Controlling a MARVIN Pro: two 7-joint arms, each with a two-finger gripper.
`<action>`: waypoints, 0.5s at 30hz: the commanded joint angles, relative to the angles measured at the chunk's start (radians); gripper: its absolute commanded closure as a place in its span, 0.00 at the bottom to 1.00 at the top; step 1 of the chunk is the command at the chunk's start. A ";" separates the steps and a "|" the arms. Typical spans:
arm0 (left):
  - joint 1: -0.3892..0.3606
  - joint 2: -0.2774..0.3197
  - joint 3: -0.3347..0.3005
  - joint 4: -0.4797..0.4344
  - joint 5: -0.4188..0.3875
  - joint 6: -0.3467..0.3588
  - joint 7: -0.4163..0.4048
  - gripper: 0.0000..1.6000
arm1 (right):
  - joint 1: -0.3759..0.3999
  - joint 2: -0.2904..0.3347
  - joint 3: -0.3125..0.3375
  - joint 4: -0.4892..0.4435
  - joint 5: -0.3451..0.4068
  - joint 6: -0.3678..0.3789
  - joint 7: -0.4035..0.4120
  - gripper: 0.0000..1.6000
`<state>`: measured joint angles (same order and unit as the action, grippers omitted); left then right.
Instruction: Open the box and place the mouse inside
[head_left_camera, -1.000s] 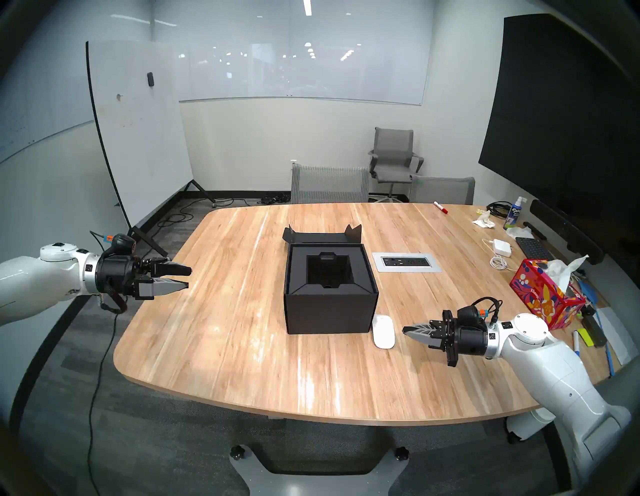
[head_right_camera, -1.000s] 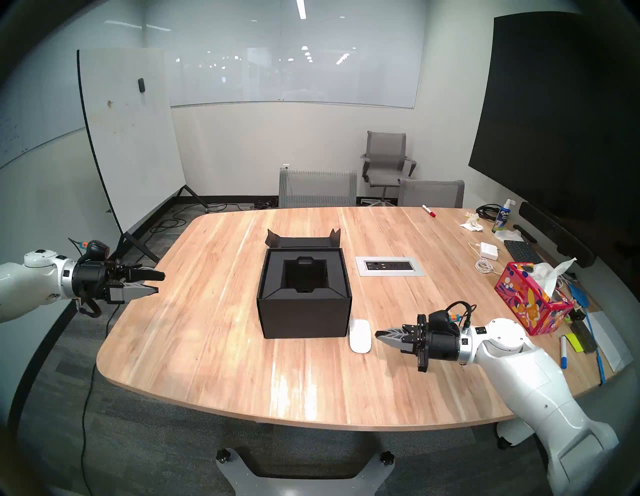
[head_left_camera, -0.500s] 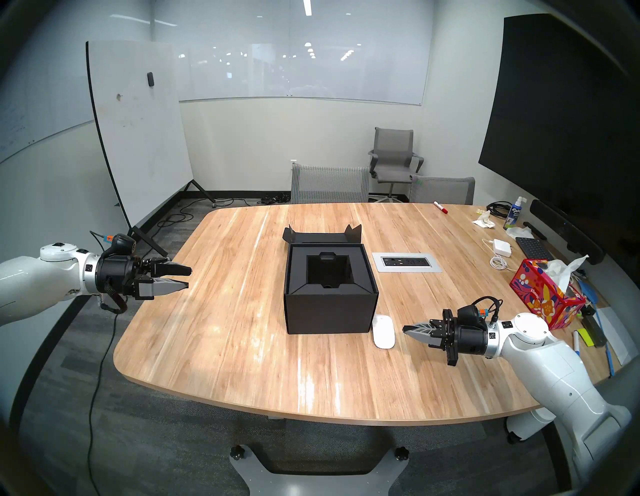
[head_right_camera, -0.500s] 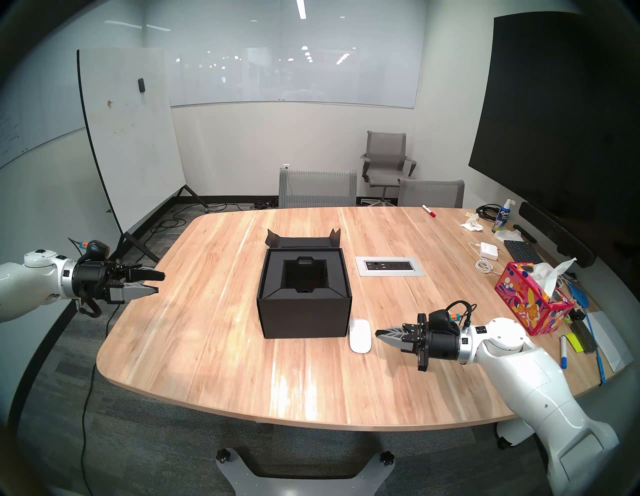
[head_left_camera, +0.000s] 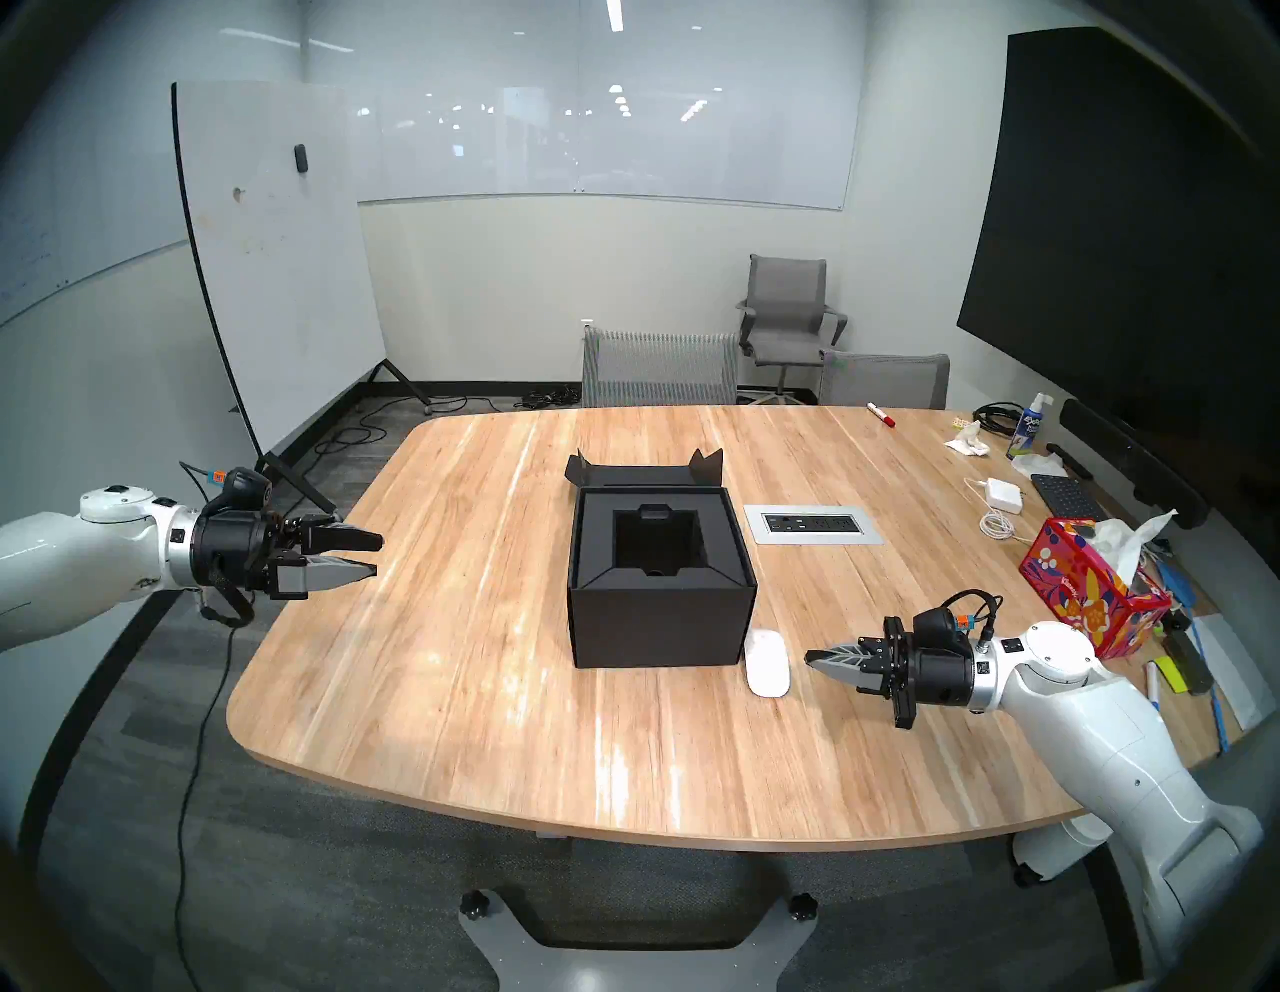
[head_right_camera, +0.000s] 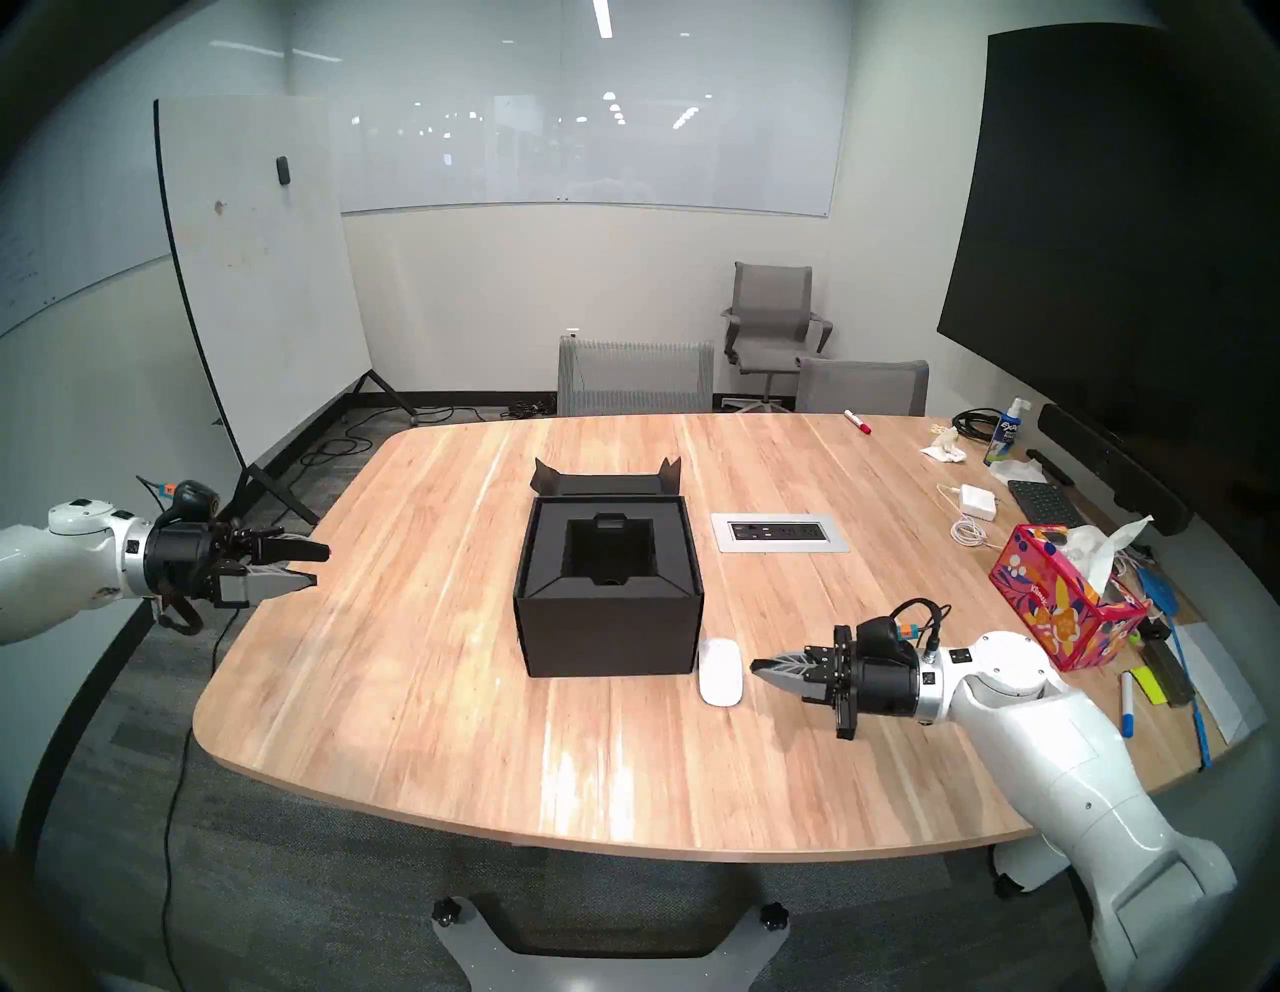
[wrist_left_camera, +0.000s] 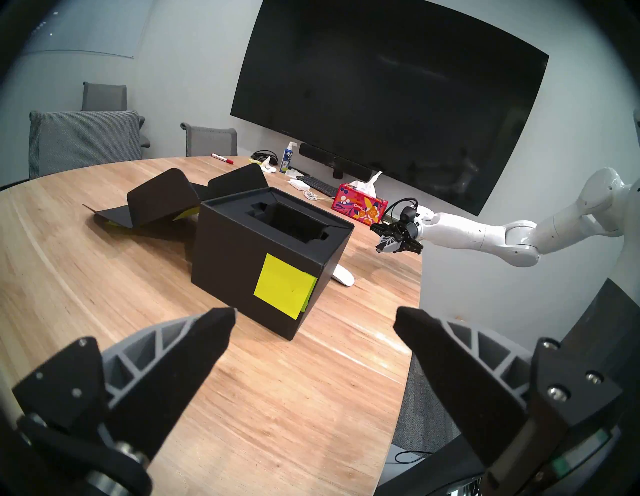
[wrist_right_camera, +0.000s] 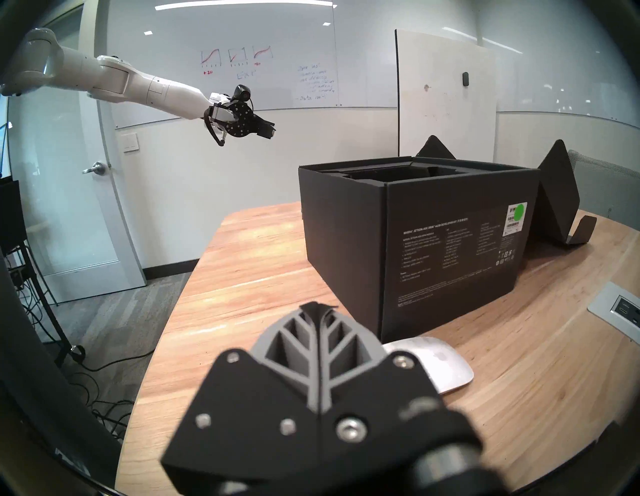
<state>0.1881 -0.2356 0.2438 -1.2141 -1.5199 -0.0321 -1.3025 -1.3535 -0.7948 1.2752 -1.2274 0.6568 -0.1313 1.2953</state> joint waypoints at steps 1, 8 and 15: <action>-0.011 -0.003 -0.011 -0.002 -0.008 0.001 0.000 0.00 | 0.103 -0.016 -0.013 0.024 -0.014 0.015 0.030 1.00; -0.011 -0.003 -0.011 -0.002 -0.008 0.001 0.000 0.00 | 0.168 -0.036 -0.036 0.073 -0.031 0.034 0.068 1.00; -0.011 -0.003 -0.011 -0.002 -0.008 0.001 0.000 0.00 | 0.224 -0.055 -0.054 0.115 -0.039 0.062 0.106 1.00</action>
<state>0.1881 -0.2356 0.2439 -1.2141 -1.5199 -0.0321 -1.3025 -1.2219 -0.8314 1.2218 -1.1303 0.6129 -0.0874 1.3676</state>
